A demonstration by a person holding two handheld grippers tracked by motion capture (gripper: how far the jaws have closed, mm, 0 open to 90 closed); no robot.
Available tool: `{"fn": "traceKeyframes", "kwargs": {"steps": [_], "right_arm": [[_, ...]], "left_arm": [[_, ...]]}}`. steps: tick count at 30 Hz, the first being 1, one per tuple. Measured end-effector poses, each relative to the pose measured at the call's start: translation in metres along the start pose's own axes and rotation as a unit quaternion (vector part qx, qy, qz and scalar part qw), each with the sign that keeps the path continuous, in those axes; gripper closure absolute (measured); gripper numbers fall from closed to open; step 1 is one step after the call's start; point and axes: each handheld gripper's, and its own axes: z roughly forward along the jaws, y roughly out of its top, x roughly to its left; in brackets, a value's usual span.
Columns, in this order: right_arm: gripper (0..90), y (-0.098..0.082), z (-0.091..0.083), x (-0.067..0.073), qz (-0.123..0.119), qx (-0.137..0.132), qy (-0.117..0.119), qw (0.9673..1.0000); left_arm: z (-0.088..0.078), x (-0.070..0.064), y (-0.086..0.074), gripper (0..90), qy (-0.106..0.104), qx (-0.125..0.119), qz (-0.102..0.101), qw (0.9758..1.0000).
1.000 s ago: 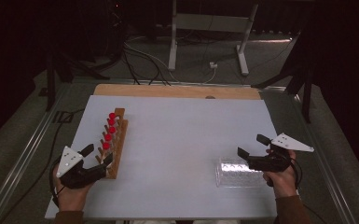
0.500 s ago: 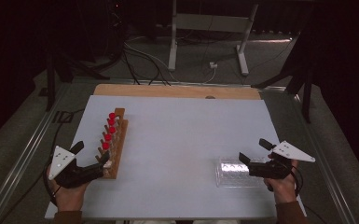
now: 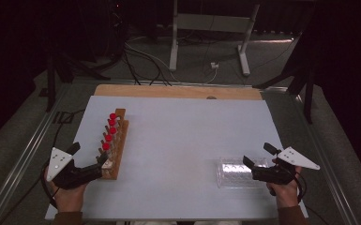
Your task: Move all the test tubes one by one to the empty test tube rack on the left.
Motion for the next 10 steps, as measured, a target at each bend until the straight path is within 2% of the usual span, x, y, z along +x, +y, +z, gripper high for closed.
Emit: {"fn": "traceKeyframes", "kwargs": {"steps": [10], "right_arm": [[0.0,-0.0038,-0.0019,-0.0043,0.003,0.003,-0.013,0.9999]], "left_arm": [[0.003,0.0012,-0.0024,0.6,0.004,0.01,0.006,0.9999]]}}
